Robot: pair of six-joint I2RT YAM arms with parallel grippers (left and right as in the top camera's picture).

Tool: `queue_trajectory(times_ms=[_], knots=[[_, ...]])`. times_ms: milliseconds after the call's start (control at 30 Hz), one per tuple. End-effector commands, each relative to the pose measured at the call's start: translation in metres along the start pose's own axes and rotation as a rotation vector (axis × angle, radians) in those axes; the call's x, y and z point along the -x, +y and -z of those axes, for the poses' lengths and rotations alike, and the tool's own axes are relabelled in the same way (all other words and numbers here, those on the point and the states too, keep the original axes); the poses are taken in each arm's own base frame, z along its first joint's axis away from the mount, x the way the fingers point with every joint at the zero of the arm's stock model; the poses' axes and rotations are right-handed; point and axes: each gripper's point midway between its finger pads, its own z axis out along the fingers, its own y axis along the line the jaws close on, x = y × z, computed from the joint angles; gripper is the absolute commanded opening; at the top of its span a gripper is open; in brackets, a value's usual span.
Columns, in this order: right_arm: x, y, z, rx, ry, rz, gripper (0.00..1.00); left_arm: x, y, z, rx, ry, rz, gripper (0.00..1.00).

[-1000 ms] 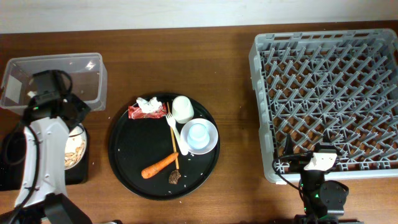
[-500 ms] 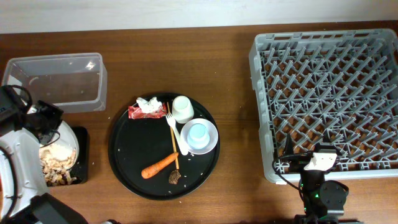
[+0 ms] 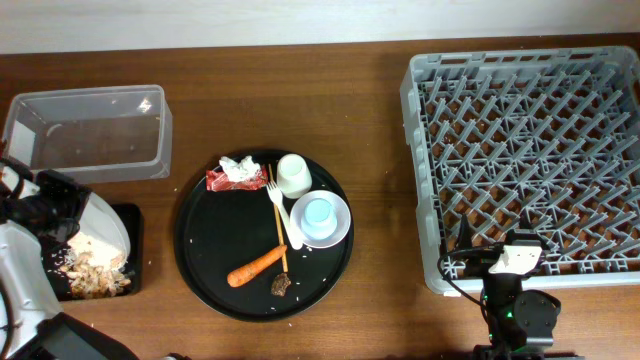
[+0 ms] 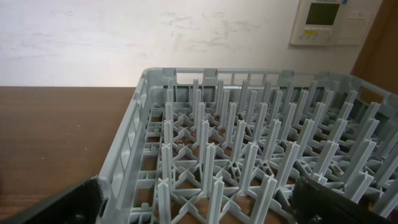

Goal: Sort waste into correct bins and load items into the dishwasher rack
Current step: 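Tilt the plate with left gripper to dump rice onto black tray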

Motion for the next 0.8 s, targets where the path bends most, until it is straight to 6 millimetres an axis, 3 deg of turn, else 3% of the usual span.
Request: queue_trajectory(times_ms=[0, 533, 633, 700, 767], knots=[[-0.003, 0.0, 0.0, -0.003, 0.005, 0.003, 0.99, 0.001, -0.011, 0.015, -0.075, 0.013, 0.014, 0.01], [-0.003, 0.0, 0.0, -0.003, 0.006, 0.003, 0.99, 0.033, -0.006, 0.064, -0.379, -0.009, 0.13, 0.01], [-0.003, 0.0, 0.0, -0.003, 0.005, 0.003, 0.98, 0.028, -0.017, 0.074, -0.48, 0.031, 0.126, 0.01], [-0.003, 0.0, 0.0, -0.003, 0.006, 0.003, 0.99, 0.034, -0.009, 0.074, -0.45, 0.0, 0.13, 0.01], [-0.003, 0.0, 0.0, -0.003, 0.005, 0.003, 0.99, 0.027, -0.009, 0.077, -0.467, 0.034, 0.166, 0.01]])
